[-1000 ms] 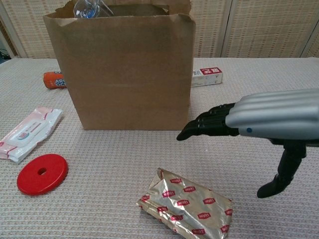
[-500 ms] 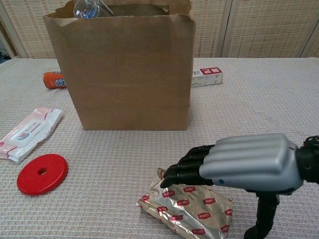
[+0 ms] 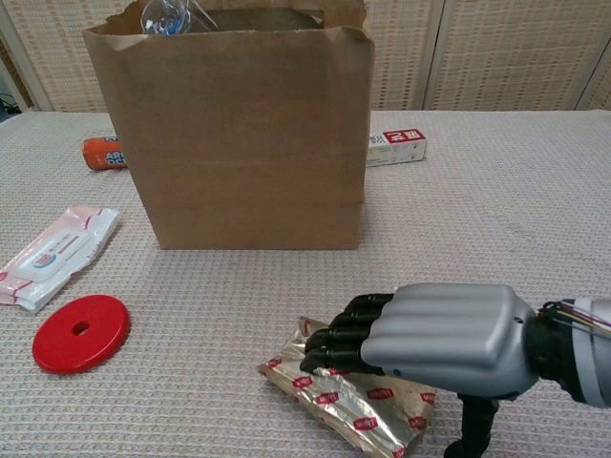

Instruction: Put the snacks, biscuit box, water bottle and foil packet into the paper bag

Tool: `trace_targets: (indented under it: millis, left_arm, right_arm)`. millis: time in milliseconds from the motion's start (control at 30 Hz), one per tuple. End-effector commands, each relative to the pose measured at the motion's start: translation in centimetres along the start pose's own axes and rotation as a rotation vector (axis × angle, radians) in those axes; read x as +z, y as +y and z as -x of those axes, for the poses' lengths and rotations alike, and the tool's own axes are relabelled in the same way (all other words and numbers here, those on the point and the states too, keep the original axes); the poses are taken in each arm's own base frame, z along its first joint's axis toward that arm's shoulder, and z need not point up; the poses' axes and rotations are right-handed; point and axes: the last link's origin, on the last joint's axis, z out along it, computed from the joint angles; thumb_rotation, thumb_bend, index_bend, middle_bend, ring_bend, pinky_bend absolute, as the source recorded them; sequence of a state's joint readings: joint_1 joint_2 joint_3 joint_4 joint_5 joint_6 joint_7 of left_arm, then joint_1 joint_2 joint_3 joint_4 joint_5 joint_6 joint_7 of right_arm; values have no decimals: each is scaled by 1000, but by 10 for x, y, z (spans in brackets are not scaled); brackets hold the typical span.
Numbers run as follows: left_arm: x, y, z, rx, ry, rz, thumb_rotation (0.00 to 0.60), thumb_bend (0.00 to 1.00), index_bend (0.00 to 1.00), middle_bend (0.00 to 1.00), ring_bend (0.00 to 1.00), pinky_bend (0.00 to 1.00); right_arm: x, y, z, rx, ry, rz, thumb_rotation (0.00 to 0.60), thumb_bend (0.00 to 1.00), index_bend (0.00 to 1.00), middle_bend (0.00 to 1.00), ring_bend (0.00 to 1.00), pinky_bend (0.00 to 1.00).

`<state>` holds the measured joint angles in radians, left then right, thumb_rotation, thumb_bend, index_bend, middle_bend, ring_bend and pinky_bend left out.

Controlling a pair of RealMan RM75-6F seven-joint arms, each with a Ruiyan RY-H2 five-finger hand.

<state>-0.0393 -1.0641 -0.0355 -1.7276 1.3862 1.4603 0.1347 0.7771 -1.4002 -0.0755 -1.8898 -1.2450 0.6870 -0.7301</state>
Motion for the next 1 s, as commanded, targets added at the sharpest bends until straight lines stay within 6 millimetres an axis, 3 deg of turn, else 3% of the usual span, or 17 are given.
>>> trace_targets:
  millis: [33, 267, 333, 367, 500, 600, 800, 1000]
  left_arm:
    - [0, 0, 0, -1, -1, 0, 600, 377, 0, 0, 0, 0]
    - [0, 0, 0, -1, 1, 0, 600, 379, 0, 0, 0, 0]
    - [0, 0, 0, -2, 1, 0, 600, 378, 0, 0, 0, 0]
    - [0, 0, 0, -4, 1, -1, 600, 378, 0, 0, 0, 0]
    - [0, 0, 0, -7, -2, -2, 600, 377, 0, 0, 0, 0]
    - [0, 0, 0, -8, -3, -1, 600, 377, 0, 0, 0, 0]
    - [-1, 0, 0, -8, -2, -1, 600, 378, 0, 0, 0, 0]
    - [0, 0, 0, -12, -3, -2, 600, 379, 0, 0, 0, 0]
  right_arm:
    - [6, 2, 2, -17, -6, 35, 600, 0, 0, 0, 0, 0]
    - [14, 1, 1, -46, 49, 88, 600, 0, 0, 0, 0, 9]
    - [16, -1, 0, -37, 81, 90, 600, 29, 17, 29, 11, 81]
    - [17, -2, -1, -31, 105, 91, 600, 81, 78, 81, 50, 157]
    - [17, -2, -1, -28, 158, 83, 600, 316, 496, 380, 361, 470]
    - [16, 1, 1, -34, 171, 79, 600, 405, 675, 506, 500, 563]
    - [15, 2, 4, -1, 166, 75, 600, 413, 600, 525, 462, 555]
    - [14, 2, 0, -22, 211, 70, 600, 431, 740, 561, 573, 620]
